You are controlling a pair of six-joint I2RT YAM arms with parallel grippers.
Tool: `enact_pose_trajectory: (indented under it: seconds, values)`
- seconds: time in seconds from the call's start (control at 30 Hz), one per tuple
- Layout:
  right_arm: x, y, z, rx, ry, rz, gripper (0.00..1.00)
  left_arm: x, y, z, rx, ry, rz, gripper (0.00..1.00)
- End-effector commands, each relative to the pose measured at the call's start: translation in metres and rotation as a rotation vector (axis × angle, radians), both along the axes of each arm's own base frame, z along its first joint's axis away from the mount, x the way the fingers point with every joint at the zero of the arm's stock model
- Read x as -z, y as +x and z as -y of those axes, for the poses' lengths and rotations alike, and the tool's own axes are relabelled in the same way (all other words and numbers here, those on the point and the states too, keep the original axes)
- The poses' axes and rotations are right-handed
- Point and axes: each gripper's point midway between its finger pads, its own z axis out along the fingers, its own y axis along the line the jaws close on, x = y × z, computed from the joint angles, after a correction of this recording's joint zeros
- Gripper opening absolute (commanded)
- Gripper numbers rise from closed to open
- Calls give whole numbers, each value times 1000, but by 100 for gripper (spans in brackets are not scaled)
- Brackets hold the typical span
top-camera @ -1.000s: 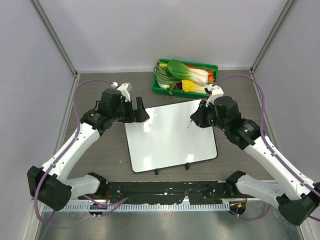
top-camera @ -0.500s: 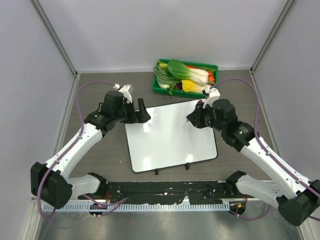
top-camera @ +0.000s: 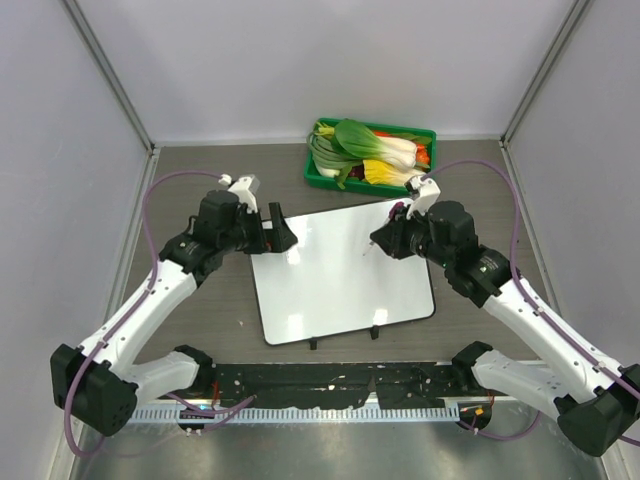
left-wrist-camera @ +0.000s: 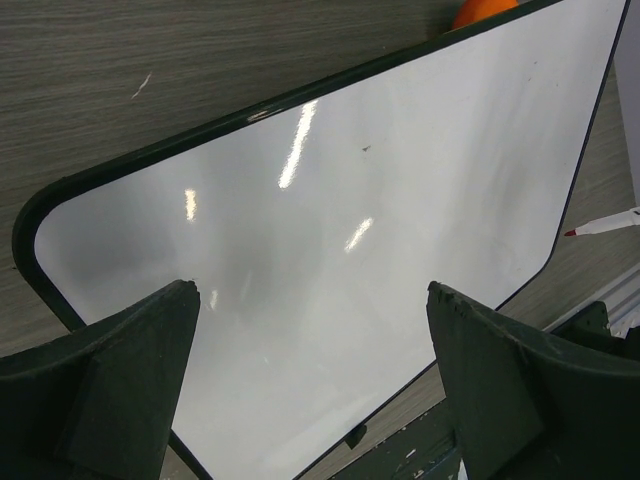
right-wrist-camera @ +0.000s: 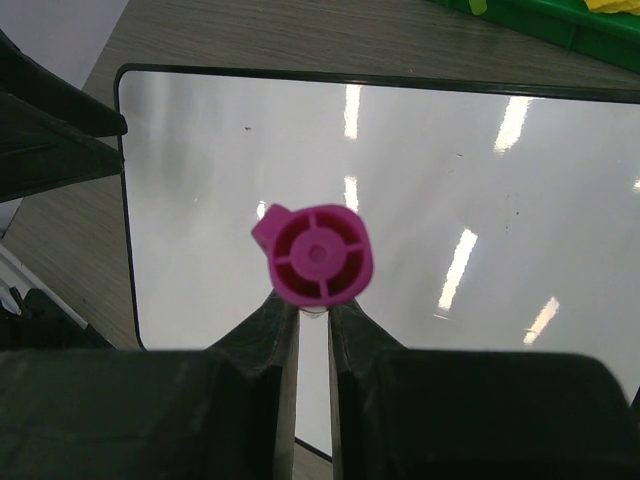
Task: Write a sentence on the whiteboard
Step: Hold the whiteboard at the center of the board.
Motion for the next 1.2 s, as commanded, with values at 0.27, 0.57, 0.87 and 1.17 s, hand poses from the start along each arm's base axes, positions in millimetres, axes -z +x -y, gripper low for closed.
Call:
enact_pose_trajectory:
  seconds: [0.27, 0.57, 0.87, 1.17]
  values:
    - [-25, -6, -11, -51, 114, 61, 1, 4, -9, -16, -51, 25, -10, 100]
    - [-21, -12, -12, -68, 129, 36, 1, 6, -22, -21, -66, 19, -41, 100]
    - [-10, -19, -14, -90, 139, 14, 1, 14, -31, -35, -114, 59, -68, 100]
    - [-7, -22, -12, -85, 133, 13, 1, 22, -36, -45, -146, 106, -99, 100]
